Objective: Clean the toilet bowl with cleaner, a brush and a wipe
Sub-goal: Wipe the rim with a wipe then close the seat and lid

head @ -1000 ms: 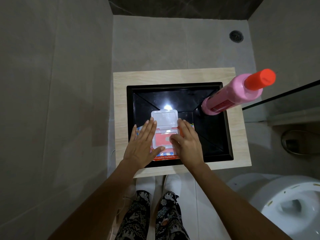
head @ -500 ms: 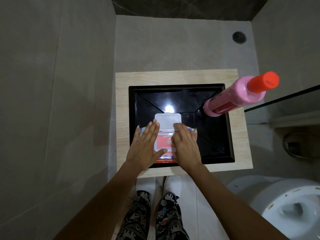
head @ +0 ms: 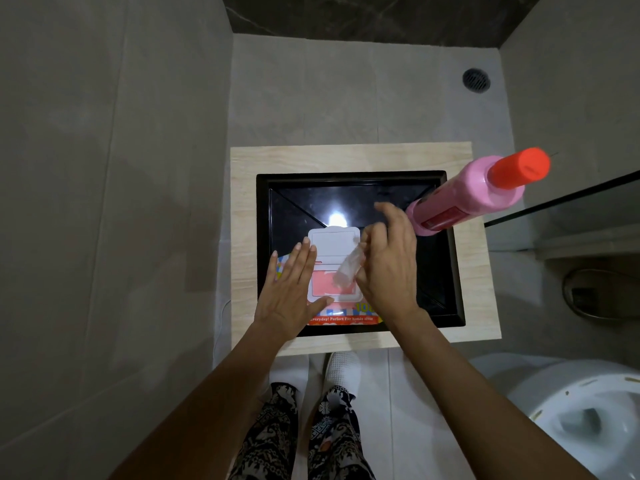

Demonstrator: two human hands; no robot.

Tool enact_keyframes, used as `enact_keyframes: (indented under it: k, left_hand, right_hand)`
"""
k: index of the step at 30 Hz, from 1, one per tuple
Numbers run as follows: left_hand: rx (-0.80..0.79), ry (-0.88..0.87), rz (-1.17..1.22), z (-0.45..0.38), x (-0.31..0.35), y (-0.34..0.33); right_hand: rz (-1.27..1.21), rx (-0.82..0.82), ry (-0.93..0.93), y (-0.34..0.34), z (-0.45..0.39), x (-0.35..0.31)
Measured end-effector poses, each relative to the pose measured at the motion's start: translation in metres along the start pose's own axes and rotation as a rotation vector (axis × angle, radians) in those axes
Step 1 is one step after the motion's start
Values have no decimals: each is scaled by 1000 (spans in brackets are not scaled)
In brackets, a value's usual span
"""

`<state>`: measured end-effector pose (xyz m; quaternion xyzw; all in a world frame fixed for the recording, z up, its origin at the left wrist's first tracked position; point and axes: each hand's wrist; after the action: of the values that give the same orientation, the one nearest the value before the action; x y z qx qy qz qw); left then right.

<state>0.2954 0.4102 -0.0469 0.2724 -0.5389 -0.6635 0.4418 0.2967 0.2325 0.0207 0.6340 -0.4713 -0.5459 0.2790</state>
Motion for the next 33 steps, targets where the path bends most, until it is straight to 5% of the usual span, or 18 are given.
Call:
enact_keyframes:
  k: [8, 13, 21, 33]
  left_hand:
    - [-18, 3, 57, 0, 3, 3]
    - [4, 9, 79, 1, 3, 1]
    - [39, -6, 50, -1, 5, 4]
    - [-3, 17, 36, -6, 11, 4]
  right_hand:
    - [11, -362, -110, -11, 38, 26]
    - [147, -412, -26, -21, 45, 29]
    - [158, -282, 159, -32, 52, 35]
    - [54, -28, 187, -6, 32, 26]
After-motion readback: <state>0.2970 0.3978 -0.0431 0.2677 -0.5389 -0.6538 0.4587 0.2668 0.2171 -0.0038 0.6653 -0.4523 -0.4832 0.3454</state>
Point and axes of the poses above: each hand's wrist, its own z-axis away from the middle knuckle, its own y-axis out of the back of the hand, x = y × z, and after that the axes turned 2 degrees about x, right-handed
